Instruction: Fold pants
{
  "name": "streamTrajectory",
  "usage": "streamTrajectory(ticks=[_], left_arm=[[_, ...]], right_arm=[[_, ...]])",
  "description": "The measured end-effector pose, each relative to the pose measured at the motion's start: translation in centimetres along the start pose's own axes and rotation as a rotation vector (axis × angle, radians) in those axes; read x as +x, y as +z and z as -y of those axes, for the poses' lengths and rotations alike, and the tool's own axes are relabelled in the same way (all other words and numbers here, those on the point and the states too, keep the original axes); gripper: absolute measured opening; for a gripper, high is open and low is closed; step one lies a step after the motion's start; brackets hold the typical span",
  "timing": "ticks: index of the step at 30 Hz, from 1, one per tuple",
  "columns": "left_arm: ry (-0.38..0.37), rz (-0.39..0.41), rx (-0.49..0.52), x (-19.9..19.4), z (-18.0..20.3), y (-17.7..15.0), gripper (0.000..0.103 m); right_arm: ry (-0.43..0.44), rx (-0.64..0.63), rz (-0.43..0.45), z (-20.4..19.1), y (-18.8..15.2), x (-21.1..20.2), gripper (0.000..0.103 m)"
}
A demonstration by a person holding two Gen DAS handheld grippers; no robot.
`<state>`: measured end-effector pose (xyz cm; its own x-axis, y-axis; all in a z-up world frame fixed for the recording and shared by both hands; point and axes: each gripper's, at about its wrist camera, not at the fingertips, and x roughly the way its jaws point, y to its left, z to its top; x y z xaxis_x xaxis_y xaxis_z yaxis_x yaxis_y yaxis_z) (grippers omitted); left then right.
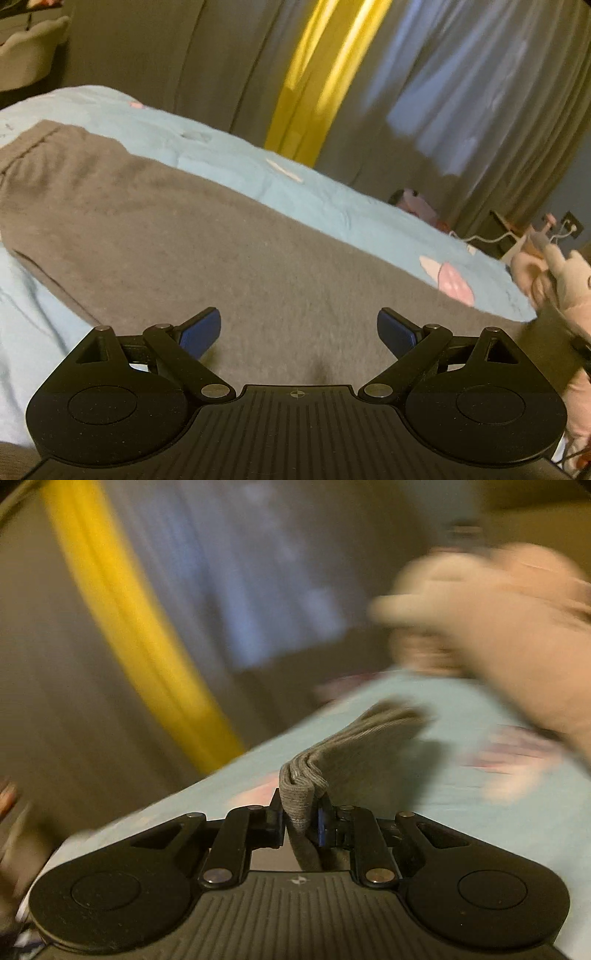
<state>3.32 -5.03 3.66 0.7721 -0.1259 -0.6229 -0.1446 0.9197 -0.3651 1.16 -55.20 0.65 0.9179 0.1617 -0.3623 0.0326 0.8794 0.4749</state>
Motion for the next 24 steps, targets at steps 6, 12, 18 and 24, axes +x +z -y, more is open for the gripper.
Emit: streamTrajectory(ticks=[6,12,18,24], left_arm=[[0.000,0.017,0.009,-2.0,-1.2,0.4,0.096],[-0.005,-0.031,0.062,-1.4,-1.4,0.0,0.097],[-0.156,-0.155,0.043,2.1,0.3,0.1,0.097],[-0.265,-0.331,-0.075,8.3,2.4,0.6,0.093]], right_arm=[[0.223,-0.143,-0.214,-10.9,-6.7,6.2,0.016],[0.307,-0.155,-0.515,-13.5,-11.8,8.9,0.056],[0.306,0.185,-0.360,-7.1,-8.7,4.9,0.097],[0.156,0.374,-0.443,-1.0,-8.8,3.6,0.099]])
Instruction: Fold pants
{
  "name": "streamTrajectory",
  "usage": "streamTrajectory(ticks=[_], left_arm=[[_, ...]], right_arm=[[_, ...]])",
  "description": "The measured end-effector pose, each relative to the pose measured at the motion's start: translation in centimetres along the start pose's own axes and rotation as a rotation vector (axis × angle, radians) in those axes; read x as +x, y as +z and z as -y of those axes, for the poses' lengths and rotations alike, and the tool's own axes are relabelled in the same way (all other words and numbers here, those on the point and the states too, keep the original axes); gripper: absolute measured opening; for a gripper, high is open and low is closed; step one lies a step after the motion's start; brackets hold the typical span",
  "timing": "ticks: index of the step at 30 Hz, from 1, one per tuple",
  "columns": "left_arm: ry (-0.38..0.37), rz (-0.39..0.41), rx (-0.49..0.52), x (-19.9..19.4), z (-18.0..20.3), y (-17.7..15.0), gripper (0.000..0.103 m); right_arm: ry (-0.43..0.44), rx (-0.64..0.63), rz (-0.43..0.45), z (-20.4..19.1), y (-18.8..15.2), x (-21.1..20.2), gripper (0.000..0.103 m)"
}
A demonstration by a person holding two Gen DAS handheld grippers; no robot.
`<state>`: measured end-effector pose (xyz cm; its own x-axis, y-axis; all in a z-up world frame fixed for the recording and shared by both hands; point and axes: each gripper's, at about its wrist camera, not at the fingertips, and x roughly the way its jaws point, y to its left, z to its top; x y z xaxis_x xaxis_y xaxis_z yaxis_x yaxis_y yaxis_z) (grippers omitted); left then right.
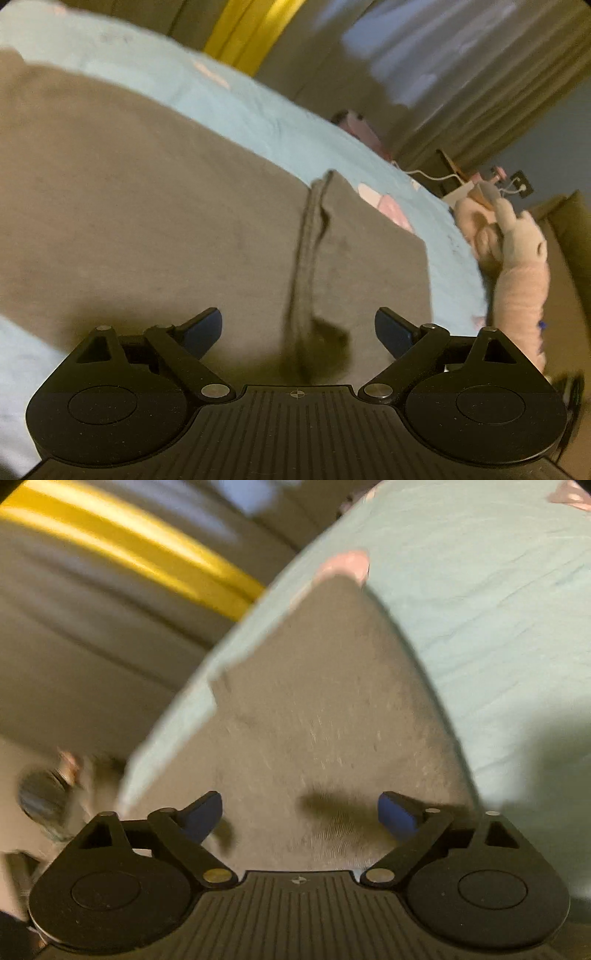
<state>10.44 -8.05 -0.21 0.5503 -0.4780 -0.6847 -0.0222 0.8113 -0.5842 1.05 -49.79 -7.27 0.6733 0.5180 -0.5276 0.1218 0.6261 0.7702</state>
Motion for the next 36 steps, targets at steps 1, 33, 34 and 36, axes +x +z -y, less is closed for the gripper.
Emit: streamTrajectory(ticks=[1,33,34,36], left_arm=[[-0.020,-0.019,-0.031,1.0,-0.1,0.5,0.090],[-0.029,-0.053,0.044,4.5,0.2,4.3,0.018],[-0.023,-0.041,0.041,3.9,-0.5,4.4,0.018],[-0.001,-0.025,0.032,2.9,-1.8,4.7,0.018]], right_arm=[[-0.011,-0.011,0.045,0.0,-0.1,-0.8,0.099],[-0.008,0.109,0.171,3.3,0.6,-1.7,0.099],[-0.021,0.097,0.162,3.1,0.6,-1.7,0.099],[-0.051,0.069,0.139,2.7,0.6,-1.2,0.099]])
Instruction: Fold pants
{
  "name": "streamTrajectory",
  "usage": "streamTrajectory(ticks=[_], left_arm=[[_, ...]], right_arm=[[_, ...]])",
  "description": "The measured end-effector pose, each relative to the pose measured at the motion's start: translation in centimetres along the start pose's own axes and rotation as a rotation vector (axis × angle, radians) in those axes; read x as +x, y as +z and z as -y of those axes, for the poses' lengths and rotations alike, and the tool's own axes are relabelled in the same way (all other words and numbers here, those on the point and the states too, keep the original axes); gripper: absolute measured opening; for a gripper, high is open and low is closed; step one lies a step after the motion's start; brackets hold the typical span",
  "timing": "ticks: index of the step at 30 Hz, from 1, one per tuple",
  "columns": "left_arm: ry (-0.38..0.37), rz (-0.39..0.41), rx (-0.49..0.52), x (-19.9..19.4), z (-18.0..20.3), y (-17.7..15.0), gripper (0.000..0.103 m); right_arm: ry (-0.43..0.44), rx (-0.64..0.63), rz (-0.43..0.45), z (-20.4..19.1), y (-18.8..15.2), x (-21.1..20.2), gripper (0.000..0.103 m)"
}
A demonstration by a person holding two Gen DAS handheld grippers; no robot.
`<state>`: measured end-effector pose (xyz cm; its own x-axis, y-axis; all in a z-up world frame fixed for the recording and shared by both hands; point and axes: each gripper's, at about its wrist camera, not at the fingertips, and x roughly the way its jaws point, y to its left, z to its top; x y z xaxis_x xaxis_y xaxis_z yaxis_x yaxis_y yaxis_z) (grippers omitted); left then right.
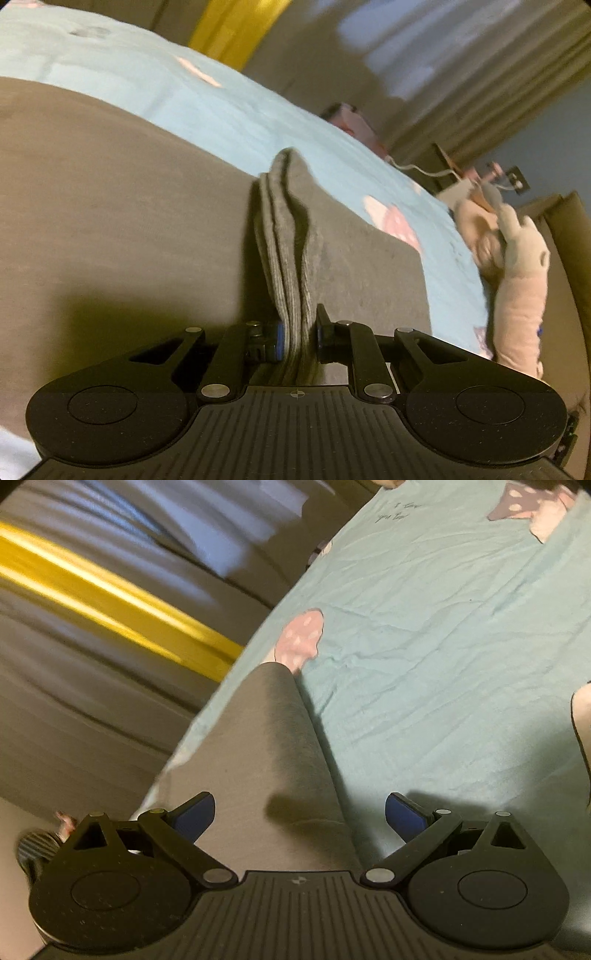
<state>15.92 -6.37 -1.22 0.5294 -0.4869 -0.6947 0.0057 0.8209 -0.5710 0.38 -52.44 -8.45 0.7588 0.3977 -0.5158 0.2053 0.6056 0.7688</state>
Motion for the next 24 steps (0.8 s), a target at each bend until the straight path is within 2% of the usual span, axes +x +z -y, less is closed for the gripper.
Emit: streamTrajectory(ticks=[3,4,6,7,9,12,14,17,18,19,20,24], left_arm=[[0.039,0.004,-0.002,-0.8,-1.7,-0.1,0.022],[0.062,0.009,-0.009,-0.9,-2.2,-0.3,0.029],[0.114,0.037,-0.006,-1.2,-2.6,-0.7,0.031],[0.122,0.053,-0.008,-1.4,-2.8,-0.9,0.038],[0.096,0.033,-0.034,-1.5,-3.5,-1.2,0.052],[0.022,-0.038,-0.047,-1.1,-3.6,-1.9,0.058],[0.026,-0.058,-0.004,-0.7,-2.9,-2.7,0.063],[0.057,-0.059,0.045,-0.2,-2.5,-3.0,0.061],[0.064,-0.055,0.039,-0.2,-2.6,-3.0,0.052],[0.089,-0.048,0.035,-0.2,-2.6,-2.9,0.036],[0.116,-0.048,0.033,-0.3,-2.8,-2.9,0.030],[0.077,-0.032,-0.028,-1.0,-4.1,-2.5,0.021]], right_arm=[[-0.027,-0.045,-0.029,-0.7,-0.1,0.5,0.099],[-0.038,-0.056,-0.034,-0.9,0.0,0.7,0.099],[-0.048,-0.074,-0.046,-1.1,-0.1,1.0,0.099],[-0.054,-0.078,-0.051,-1.2,-0.1,1.1,0.099],[-0.068,-0.089,-0.054,-1.5,-0.1,1.7,0.099],[-0.078,-0.115,-0.071,-1.9,-0.4,2.0,0.099],[-0.086,-0.145,-0.086,-2.4,-0.5,2.4,0.099],[-0.114,-0.191,-0.123,-3.2,-0.8,3.3,0.099],[-0.121,-0.208,-0.135,-3.5,-0.9,3.5,0.099],[-0.132,-0.226,-0.144,-3.8,-1.0,3.7,0.099],[-0.145,-0.241,-0.145,-4.0,-1.1,3.9,0.099],[-0.157,-0.311,-0.123,-5.0,-1.7,3.7,0.099]])
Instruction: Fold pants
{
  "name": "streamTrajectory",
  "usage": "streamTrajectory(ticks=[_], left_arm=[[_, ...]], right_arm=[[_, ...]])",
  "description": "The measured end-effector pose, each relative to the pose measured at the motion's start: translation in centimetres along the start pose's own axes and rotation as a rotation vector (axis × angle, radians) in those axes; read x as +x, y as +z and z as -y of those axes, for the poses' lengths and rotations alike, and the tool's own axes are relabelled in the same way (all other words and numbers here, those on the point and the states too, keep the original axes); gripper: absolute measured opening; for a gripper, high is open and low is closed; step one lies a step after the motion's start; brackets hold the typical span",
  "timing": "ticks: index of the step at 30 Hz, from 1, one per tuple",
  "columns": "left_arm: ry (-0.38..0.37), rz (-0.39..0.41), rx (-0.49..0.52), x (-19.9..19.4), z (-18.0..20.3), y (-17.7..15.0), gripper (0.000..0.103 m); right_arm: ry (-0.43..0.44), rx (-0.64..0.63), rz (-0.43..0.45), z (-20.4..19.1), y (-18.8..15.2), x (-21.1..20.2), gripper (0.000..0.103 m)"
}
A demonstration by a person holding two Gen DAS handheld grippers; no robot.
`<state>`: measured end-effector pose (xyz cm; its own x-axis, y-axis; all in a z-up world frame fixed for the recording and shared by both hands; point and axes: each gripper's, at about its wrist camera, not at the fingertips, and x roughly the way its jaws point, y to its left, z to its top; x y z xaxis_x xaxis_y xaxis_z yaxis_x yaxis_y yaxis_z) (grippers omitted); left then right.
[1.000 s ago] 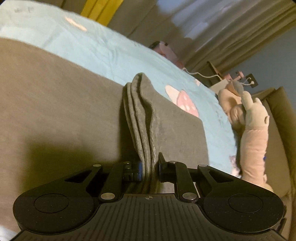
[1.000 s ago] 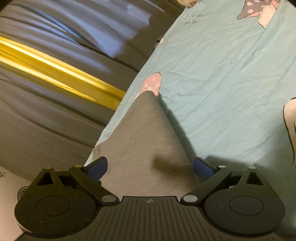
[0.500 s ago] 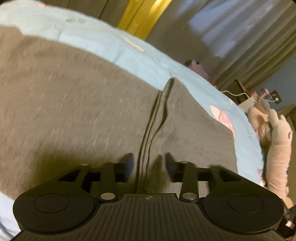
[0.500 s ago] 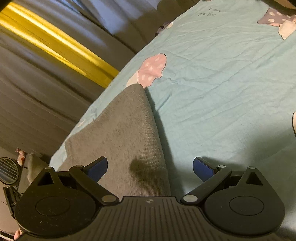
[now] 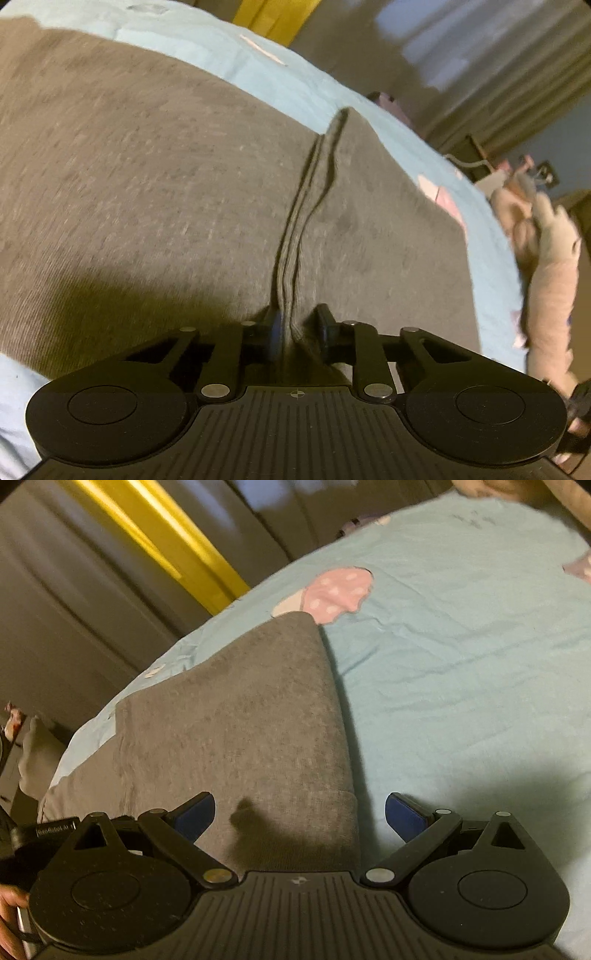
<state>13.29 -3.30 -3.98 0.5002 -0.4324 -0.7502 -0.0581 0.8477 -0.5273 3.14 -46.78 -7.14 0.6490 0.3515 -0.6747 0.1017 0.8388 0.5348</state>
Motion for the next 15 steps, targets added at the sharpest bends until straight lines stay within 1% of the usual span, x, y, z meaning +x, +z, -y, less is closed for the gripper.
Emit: streamTrajectory(ticks=[2,5,7,9,10,11,12,14,15], left_arm=[[-0.016,0.027,0.012,-0.5,0.0,-0.1,0.018],[-0.027,0.094,0.082,-1.7,1.1,-0.4,0.017],[-0.034,0.122,0.091,-2.2,1.6,-0.6,0.017],[-0.029,0.116,0.075,-2.1,1.2,-0.7,0.017],[-0.004,0.096,0.059,-1.6,0.7,-0.9,0.018],[0.024,0.071,0.048,-1.0,0.3,-1.0,0.019],[0.045,0.052,0.044,-0.5,0.1,-1.1,0.025],[0.052,0.062,0.035,-0.9,0.2,-1.0,0.031],[0.066,0.085,0.033,-1.4,0.4,-0.9,0.034]], right_arm=[[-0.007,-0.018,0.010,-0.4,-0.1,0.0,0.099],[-0.010,-0.033,0.023,-0.8,-0.2,-0.1,0.099],[-0.008,-0.039,0.031,-0.8,-0.2,-0.2,0.099],[-0.015,-0.030,0.031,-0.7,-0.2,-0.2,0.099],[-0.022,-0.018,0.027,-0.5,-0.1,-0.1,0.099],[-0.031,-0.006,0.021,-0.3,0.0,0.0,0.099],[-0.038,0.006,0.013,-0.1,0.1,0.2,0.099],[-0.050,0.020,0.003,0.2,0.2,0.4,0.099],[-0.056,0.018,0.008,0.2,0.2,0.4,0.099]])
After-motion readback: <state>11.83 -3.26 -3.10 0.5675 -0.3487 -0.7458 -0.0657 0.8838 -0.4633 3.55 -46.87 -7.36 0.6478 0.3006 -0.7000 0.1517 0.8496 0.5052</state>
